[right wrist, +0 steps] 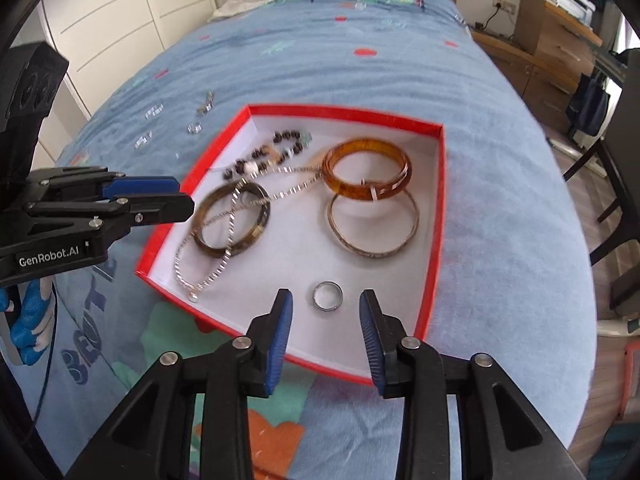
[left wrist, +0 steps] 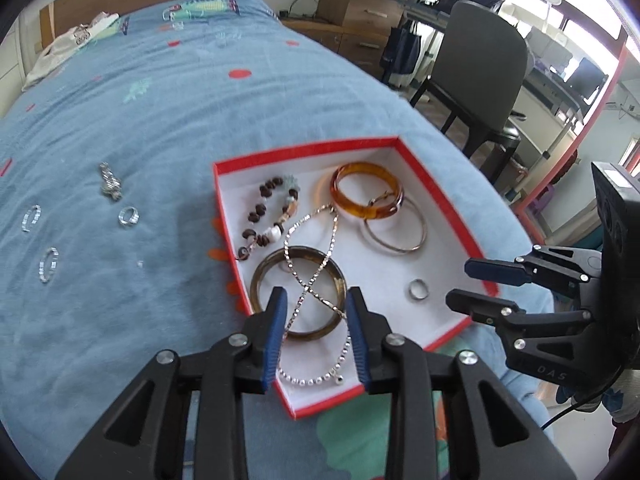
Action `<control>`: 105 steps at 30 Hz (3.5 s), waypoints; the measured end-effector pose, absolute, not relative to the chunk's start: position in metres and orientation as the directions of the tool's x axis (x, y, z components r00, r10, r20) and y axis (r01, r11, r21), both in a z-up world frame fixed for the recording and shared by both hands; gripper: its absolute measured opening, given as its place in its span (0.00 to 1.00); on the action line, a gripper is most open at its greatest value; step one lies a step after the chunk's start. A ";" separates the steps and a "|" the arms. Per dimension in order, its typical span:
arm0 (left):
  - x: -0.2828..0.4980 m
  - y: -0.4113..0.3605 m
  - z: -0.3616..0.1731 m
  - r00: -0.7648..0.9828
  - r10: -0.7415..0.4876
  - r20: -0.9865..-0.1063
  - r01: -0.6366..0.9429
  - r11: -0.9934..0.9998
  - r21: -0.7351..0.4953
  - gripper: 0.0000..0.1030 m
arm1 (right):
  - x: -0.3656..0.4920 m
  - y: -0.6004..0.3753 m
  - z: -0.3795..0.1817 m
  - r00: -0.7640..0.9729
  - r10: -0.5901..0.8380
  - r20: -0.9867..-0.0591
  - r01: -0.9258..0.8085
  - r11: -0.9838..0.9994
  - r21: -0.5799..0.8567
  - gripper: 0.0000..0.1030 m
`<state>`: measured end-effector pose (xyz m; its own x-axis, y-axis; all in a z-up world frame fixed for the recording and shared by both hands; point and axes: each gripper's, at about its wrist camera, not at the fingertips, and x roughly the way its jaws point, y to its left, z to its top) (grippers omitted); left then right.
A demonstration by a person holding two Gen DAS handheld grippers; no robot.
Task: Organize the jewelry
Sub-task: 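Carry the chain and ring to the red box and lower the chain inside, then move both tools back over the silver hoops, watch and ring on the bed, then grasp the twisted silver hoop with the left tool while the right tool grasps the silver ring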
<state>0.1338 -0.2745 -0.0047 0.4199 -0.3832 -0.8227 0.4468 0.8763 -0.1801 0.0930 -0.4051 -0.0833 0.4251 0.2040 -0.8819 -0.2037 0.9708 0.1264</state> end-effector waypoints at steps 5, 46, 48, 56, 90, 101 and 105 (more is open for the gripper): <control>0.116 -0.256 0.019 0.463 -0.389 -0.796 0.437 0.882 -0.177 0.32 | 0.080 -0.396 -0.058 0.469 0.196 -0.861 -0.196 0.974 0.114 0.40; 0.071 -0.010 0.062 0.686 -0.132 -0.715 0.026 0.987 -0.157 0.47 | 0.082 -0.249 0.039 0.624 0.308 -0.718 -0.303 0.942 0.141 0.60; 0.076 -0.006 0.059 0.680 -0.117 -0.724 0.008 0.988 -0.152 0.47 | 0.087 -0.245 0.037 0.622 0.322 -0.713 -0.305 0.939 0.158 0.60; 0.088 0.009 0.038 0.663 -0.041 -0.747 -0.083 0.988 -0.128 0.50 | 0.102 -0.230 0.021 0.604 0.343 -0.720 -0.325 0.930 0.171 0.61; 0.193 0.018 -0.048 0.577 -0.100 -0.810 -0.041 0.988 -0.151 0.59 | 0.220 -0.200 -0.086 0.468 0.380 -0.798 -0.319 0.915 0.249 0.65; 0.249 -0.033 -0.064 0.540 -0.183 -0.821 0.096 0.983 -0.156 0.59 | 0.271 -0.200 -0.118 0.404 0.336 -0.851 -0.262 0.933 0.244 0.49; 0.260 -0.039 -0.076 0.522 -0.172 -0.835 0.094 0.985 -0.144 0.59 | 0.281 -0.198 -0.130 0.385 0.323 -0.865 -0.242 0.939 0.243 0.46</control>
<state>0.2599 -0.0391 -0.0760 0.5221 -0.1717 -0.8354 0.0940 0.9851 -0.1437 0.2812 -0.1984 -0.1295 0.3848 0.3231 -0.8646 -0.2415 0.9394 0.2435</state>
